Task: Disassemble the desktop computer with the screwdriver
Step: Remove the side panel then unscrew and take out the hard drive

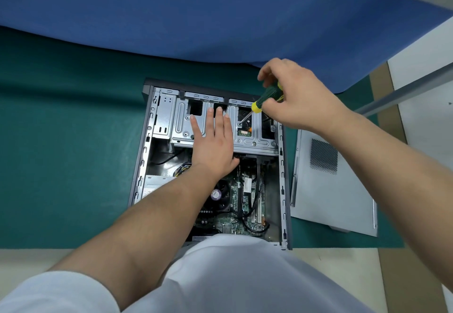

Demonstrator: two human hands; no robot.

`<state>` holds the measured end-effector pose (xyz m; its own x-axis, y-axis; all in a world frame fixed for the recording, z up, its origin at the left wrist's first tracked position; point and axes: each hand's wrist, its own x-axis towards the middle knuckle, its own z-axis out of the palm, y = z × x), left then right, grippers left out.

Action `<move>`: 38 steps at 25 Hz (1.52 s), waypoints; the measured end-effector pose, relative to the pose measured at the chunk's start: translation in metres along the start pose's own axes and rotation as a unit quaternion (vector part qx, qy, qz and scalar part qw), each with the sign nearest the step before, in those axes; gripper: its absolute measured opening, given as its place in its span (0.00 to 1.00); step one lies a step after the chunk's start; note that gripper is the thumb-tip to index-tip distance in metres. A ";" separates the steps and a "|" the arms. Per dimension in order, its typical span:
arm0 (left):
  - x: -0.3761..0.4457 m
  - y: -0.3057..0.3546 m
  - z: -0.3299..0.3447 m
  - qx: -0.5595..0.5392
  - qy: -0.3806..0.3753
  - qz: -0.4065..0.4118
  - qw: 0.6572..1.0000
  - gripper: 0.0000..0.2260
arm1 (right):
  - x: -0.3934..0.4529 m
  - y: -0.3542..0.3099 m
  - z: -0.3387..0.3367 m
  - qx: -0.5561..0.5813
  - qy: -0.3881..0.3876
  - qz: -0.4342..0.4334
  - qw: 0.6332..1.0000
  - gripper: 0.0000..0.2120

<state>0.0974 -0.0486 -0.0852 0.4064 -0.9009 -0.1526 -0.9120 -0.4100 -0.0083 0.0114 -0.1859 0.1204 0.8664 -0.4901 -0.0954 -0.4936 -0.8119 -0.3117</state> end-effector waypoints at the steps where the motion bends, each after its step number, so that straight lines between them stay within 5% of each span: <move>1: 0.000 0.000 0.000 -0.001 0.001 0.000 1.000 0.55 | -0.001 0.001 0.004 -0.036 0.021 0.036 0.998 0.15; 4: 0.000 0.000 0.000 0.000 0.000 0.000 1.000 0.55 | -0.001 0.002 0.008 -0.127 0.061 0.080 0.987 0.19; 6: 0.000 0.000 0.000 0.000 0.000 0.000 1.000 0.55 | 0.000 0.004 0.003 -0.044 0.025 0.030 0.998 0.11; 9: 0.000 0.000 -0.001 -0.001 -0.002 0.001 1.000 0.55 | -0.001 0.004 -0.003 0.019 -0.038 0.020 0.999 0.15; 13: -0.001 -0.001 -0.001 -0.003 -0.003 -0.001 1.000 0.55 | -0.002 0.003 0.004 -0.170 0.038 0.088 0.981 0.21; 16: -0.001 -0.001 -0.001 -0.005 -0.002 0.000 1.000 0.55 | -0.003 0.006 0.000 -0.055 -0.002 0.018 0.998 0.10; 18: -0.001 -0.001 -0.001 -0.003 -0.002 -0.001 1.000 0.55 | -0.005 0.003 -0.002 0.011 -0.024 0.019 0.999 0.13; 22: -0.001 -0.001 0.000 -0.003 0.000 0.000 1.000 0.55 | -0.004 0.003 0.004 -0.145 0.042 0.084 0.985 0.17; 26: -0.001 -0.001 0.001 -0.004 0.004 0.000 1.000 0.55 | -0.006 0.002 -0.003 0.011 -0.016 0.028 0.999 0.13; 30: -0.001 -0.001 0.002 -0.006 0.006 0.002 1.000 0.55 | -0.005 0.003 0.004 -0.104 0.034 0.073 0.991 0.15; 34: -0.001 -0.002 0.002 -0.007 0.008 0.001 1.000 0.55 | -0.006 0.006 -0.001 0.019 -0.016 0.038 0.999 0.12; 38: -0.001 -0.002 0.003 -0.003 0.008 0.004 1.000 0.55 | -0.010 0.014 0.010 -0.062 0.039 0.091 0.993 0.12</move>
<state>0.0988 -0.0466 -0.0877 0.4007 -0.9060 -0.1365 -0.9146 -0.4043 -0.0015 -0.0031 -0.1890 0.1081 0.7563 -0.6510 -0.0641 -0.6506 -0.7383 -0.1777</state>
